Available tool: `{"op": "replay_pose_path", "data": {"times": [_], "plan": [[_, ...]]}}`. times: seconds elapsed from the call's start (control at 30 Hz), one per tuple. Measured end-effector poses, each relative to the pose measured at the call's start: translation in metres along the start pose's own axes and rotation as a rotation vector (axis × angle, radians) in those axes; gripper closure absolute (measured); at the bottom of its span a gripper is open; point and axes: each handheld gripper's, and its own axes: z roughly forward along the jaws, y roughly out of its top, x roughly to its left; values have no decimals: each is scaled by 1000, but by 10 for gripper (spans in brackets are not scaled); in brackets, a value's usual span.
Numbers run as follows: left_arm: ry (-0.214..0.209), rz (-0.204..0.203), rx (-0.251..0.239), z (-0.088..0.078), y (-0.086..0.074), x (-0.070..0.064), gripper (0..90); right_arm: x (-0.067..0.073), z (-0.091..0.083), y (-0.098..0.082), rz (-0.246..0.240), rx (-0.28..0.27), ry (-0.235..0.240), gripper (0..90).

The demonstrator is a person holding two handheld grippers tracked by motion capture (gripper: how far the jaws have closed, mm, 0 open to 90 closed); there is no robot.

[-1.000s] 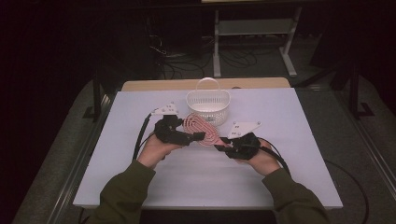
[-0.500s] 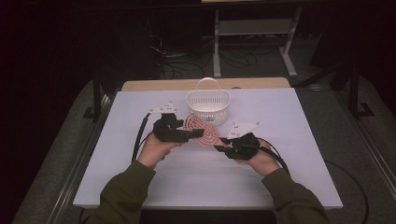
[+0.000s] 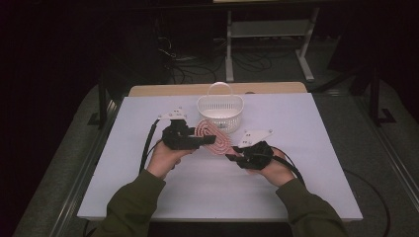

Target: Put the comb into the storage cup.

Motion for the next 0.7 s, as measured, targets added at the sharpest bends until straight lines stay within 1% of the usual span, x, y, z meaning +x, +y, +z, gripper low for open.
{"op": "replay_pose_path", "data": {"times": [0.17, 0.33, 0.37, 0.4, 0.43, 0.5, 0.7], "plan": [[-3, 3, -8, 0, 0, -1, 544, 1, 2, 0, -1, 4, -3, 677], [-17, 7, -15, 0, 1, -3, 576, 3, 5, 1, -5, 12, 0, 677], [-24, 5, -13, 0, 1, -3, 593, 3, 5, 1, -8, 13, -1, 676], [-41, -1, -22, 0, 1, -3, 628, 3, 6, 1, -6, 14, -4, 675], [-40, 3, -23, 0, 1, -4, 635, 3, 7, 1, -2, 18, -4, 675], [-38, 13, -23, 1, 1, -5, 636, 4, 8, 1, -5, 21, -5, 674], [-41, 14, -34, 0, 2, -6, 641, 4, 9, 1, 0, 17, -8, 675]]}}
